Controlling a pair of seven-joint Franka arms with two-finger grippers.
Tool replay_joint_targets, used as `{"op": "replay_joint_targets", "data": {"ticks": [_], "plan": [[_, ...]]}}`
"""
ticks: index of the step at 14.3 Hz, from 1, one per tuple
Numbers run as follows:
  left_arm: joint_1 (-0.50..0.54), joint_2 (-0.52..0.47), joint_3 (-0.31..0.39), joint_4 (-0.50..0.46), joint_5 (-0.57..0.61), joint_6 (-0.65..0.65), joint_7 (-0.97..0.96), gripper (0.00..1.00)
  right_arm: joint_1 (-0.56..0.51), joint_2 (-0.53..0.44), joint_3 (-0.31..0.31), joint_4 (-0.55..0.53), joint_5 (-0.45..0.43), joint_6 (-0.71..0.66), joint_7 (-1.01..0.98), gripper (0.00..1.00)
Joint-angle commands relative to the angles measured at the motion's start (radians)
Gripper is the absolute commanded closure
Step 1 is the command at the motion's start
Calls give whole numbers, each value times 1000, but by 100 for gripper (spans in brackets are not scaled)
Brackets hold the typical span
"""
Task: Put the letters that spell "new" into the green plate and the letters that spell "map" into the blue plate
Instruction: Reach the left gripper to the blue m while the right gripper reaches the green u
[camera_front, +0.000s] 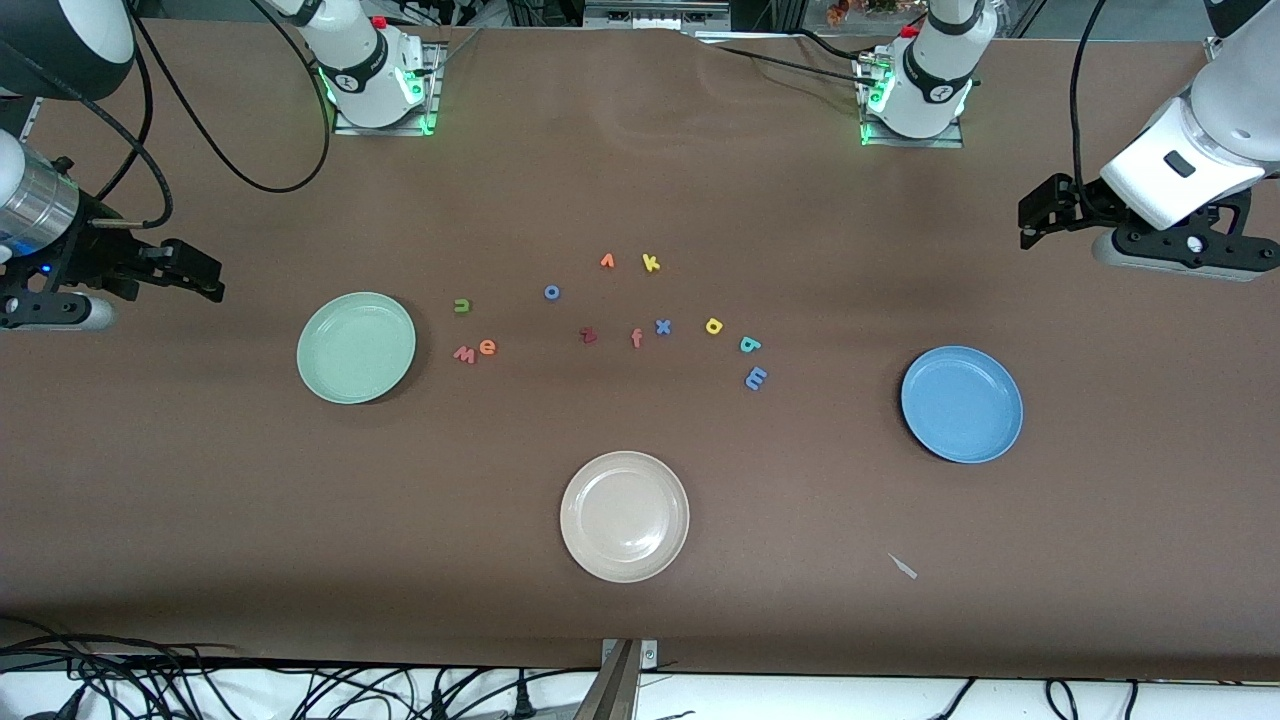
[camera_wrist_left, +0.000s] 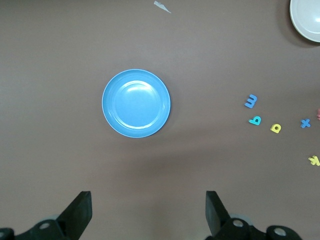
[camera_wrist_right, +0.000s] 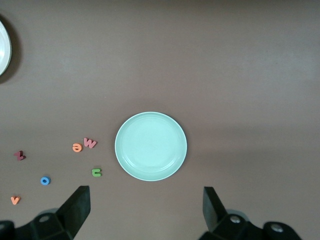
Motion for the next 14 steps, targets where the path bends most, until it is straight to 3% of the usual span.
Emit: {"op": "replay_joint_targets", "data": {"ticks": [1, 4, 6, 9, 14], "plan": [[-21, 19, -14, 12, -14, -43, -1, 0, -6, -3, -3, 5, 18, -9, 1, 0], [-81, 94, -14, 12, -67, -75, 2, 0, -8, -2, -4, 7, 15, -7, 1, 0], [-138, 240, -14, 26, -64, -26, 1, 0, -16, 0, -6, 5, 28, 2, 7, 0], [-204, 406, -15, 26, -69, 242, -6, 0, -65, 4, -7, 5, 79, -6, -7, 0], [-334, 563, -26, 12, -92, 437, -13, 0, -52, 38, 3, -7, 71, -15, -33, 0]]}}
